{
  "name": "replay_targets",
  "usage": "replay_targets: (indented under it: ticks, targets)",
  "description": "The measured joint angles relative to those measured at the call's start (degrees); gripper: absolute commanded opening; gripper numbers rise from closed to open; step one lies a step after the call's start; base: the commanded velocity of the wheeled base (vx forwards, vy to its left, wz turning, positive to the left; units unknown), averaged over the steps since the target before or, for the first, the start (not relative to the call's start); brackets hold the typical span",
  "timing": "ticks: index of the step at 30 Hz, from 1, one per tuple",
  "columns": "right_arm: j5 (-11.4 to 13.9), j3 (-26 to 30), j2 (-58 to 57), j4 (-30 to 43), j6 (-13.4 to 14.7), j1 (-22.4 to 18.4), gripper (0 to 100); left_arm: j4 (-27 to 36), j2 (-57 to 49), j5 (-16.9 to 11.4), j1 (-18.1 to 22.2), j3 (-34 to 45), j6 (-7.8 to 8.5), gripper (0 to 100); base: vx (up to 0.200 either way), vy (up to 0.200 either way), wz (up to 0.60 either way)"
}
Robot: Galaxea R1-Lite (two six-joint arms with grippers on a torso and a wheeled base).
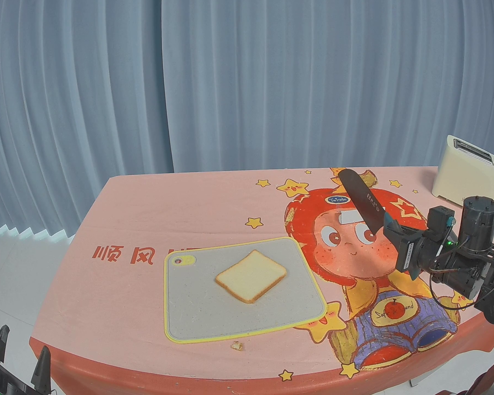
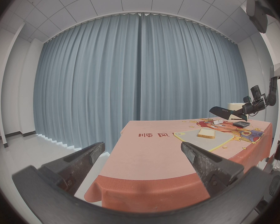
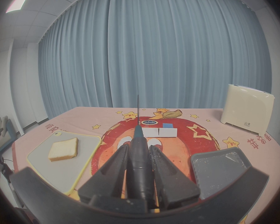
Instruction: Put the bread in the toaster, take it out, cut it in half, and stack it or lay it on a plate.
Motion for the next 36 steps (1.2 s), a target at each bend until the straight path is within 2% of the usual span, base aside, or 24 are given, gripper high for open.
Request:
replay_targets:
  ticks: [23,36]
  targets:
    - [0.8,1.4,-3.6,0.0,0.7,10.1,0,0.0,0.0,0.0,0.0,0.0,0.00,100,0.000,0.000,0.00]
    - [1.3,0.6,-3.7,-0.5,0.9,13.2,0,0.0,0.0,0.0,0.0,0.0,0.00,100,0.000,0.000,0.00]
